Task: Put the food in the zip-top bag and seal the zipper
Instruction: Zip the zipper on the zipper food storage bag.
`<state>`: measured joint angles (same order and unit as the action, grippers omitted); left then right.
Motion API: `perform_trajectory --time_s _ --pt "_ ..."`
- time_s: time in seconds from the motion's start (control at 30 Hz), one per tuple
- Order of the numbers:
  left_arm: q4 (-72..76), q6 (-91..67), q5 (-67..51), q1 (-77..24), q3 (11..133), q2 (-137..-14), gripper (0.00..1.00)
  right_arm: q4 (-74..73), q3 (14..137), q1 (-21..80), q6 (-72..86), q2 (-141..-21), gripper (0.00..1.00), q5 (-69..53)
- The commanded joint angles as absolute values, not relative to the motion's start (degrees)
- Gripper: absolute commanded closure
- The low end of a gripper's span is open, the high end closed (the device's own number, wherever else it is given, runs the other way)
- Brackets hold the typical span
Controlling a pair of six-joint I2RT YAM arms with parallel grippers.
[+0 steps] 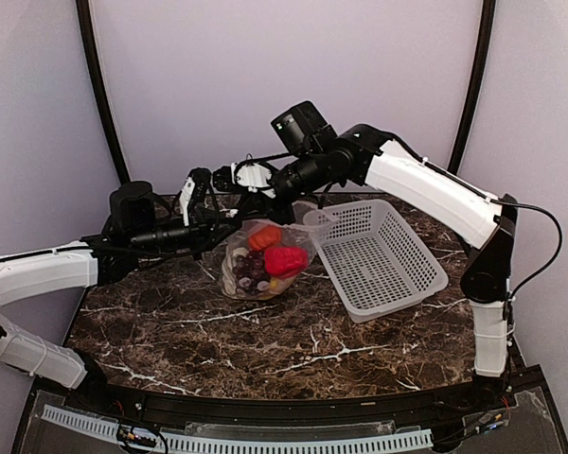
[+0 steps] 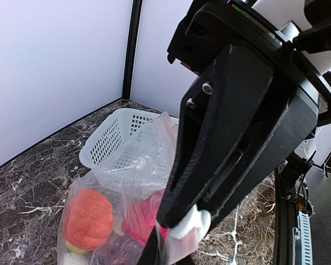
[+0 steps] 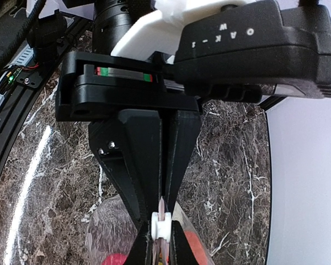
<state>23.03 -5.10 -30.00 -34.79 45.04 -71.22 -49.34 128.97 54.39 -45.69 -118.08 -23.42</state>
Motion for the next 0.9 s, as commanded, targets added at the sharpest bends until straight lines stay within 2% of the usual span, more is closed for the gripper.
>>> perform_trajectory --time_s 0.0,0.23,0.8,0.87 --pt "24.27 -4.88 -28.46 -35.07 44.88 -68.02 0.97 -49.58 128.75 54.87 -44.22 -118.93 0.97 -23.48" --pt "27.41 -4.10 -21.61 -35.07 41.30 -64.24 0.99 -50.70 130.16 52.62 -41.53 -120.03 0.97 -21.11" --pt "26.79 -4.02 -19.86 -35.01 41.04 -64.34 0.99 -53.22 126.90 48.88 -41.84 -117.63 0.97 -20.68" --pt "27.09 -4.41 -20.26 -35.05 41.17 -64.50 0.88 -53.68 126.90 48.87 -41.91 -117.42 0.97 -21.40"
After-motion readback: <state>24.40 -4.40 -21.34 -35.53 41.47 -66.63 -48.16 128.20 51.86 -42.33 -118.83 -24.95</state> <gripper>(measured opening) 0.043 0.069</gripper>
